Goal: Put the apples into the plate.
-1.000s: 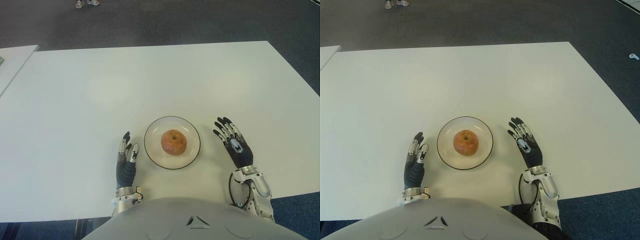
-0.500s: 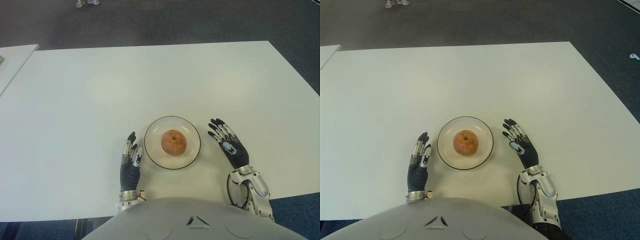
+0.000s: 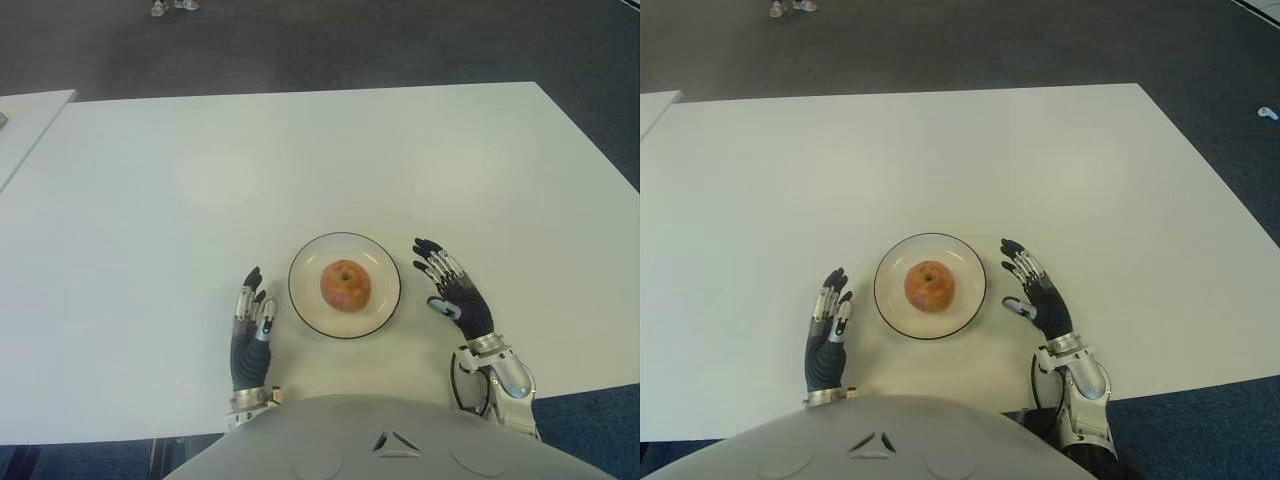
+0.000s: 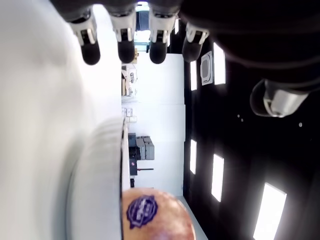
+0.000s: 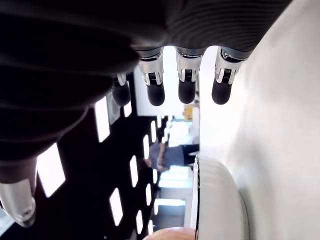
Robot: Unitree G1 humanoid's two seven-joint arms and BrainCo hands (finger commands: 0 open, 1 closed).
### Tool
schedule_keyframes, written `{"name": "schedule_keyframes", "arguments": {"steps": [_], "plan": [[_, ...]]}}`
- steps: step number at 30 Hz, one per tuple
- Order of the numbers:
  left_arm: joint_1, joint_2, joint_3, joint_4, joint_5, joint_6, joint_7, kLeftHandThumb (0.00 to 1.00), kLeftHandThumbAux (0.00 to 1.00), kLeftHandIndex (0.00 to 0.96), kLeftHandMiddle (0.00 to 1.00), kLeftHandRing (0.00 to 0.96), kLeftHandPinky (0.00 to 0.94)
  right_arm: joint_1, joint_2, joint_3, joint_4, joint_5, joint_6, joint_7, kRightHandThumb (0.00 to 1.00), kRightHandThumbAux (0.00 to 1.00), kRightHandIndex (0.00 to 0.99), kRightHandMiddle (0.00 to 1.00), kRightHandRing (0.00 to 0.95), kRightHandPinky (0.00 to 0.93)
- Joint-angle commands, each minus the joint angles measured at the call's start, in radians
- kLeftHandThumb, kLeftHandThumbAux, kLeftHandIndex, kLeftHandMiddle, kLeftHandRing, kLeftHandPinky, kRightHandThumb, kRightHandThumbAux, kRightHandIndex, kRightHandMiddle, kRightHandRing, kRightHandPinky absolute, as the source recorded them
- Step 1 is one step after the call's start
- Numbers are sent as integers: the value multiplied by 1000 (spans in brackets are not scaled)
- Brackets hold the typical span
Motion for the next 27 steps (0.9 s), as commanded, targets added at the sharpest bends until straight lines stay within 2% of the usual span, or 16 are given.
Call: {"name": "schedule_keyframes", "arguments": {"steps": [1,8,15,22,27], "plan": [[7,-16,19,18,28,1,13,42,335,0,0,0,0,-26,4,12,82,-78,-141,-44,114,573,0,0,0,0],[18,-25,29,7,58,-1,21,33,340,8,0,0,0,-57,-6,27,159,-188,-264,-128,87,555,0,0,0,0],[21,-23,32,-11,52,9,17,38,339,21,0,0,0,-79,-17,37,213,-313,-326,-235,98,517,0,0,0,0],[25,-28,44,-41,59,24,24,42,337,18,0,0,0,-74,-5,37,206,-480,-295,-407,130,483,0,0,0,0],[27,-32,49,-53,61,32,27,47,336,23,0,0,0,-68,11,52,192,-522,-252,-497,161,463,0,0,0,0]]}}
